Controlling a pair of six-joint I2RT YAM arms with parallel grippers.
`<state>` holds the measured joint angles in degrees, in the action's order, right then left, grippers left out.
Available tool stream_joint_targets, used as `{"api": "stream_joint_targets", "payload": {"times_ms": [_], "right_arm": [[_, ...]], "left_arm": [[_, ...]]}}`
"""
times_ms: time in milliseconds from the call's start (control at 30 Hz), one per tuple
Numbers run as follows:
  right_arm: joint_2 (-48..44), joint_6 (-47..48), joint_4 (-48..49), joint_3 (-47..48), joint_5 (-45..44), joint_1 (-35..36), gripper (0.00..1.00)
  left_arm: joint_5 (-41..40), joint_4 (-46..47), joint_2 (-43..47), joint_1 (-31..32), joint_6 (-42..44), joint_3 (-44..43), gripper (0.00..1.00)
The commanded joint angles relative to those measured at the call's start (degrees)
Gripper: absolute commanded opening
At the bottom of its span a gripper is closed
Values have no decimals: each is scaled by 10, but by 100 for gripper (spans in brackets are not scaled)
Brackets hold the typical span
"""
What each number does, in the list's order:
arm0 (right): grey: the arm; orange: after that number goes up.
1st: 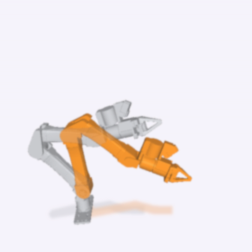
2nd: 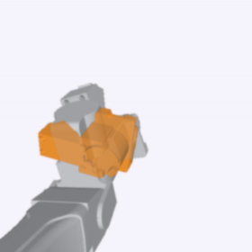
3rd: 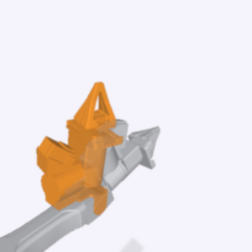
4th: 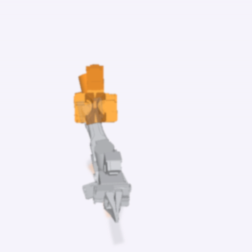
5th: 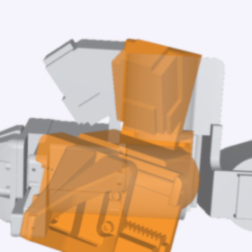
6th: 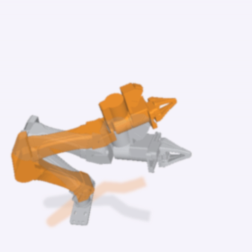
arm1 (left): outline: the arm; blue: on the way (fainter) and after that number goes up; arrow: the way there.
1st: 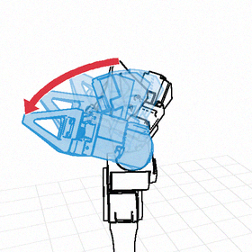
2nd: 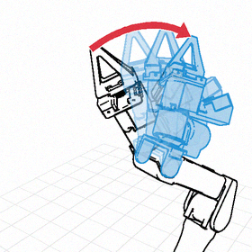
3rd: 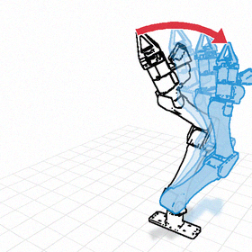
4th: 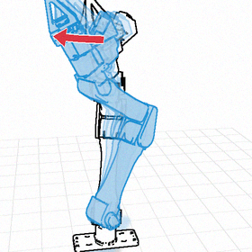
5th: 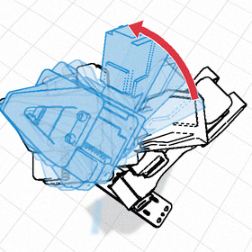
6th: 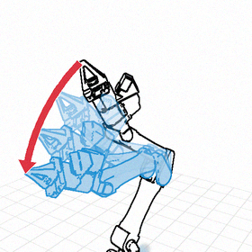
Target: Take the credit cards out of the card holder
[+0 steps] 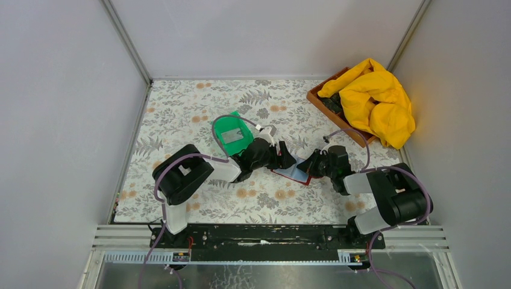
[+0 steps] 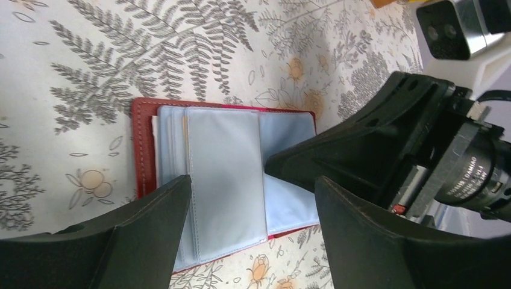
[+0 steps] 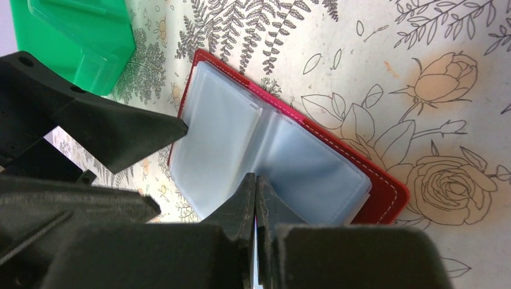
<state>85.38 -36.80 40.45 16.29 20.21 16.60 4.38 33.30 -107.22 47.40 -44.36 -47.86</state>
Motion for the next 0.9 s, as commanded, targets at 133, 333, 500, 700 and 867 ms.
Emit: {"api": "stream_joint_targets", "payload": {"times_ms": [133, 333, 500, 700, 867], "right_arm": [[31, 1, -7, 12, 6, -5, 0], [37, -2, -5, 12, 11, -6, 0], [40, -2, -11, 16, 11, -7, 0], [43, -2, -11, 17, 14, -8, 0], [45, -1, -11, 18, 16, -8, 0]], "left_arm": [[84, 14, -19, 0, -36, -1, 83], [101, 42, -21, 0, -58, 2, 83], [125, 79, -24, 0, -87, 4, 83], [145, 94, -26, 0, -100, -6, 84], [158, 104, -22, 1, -111, -10, 84]]}}
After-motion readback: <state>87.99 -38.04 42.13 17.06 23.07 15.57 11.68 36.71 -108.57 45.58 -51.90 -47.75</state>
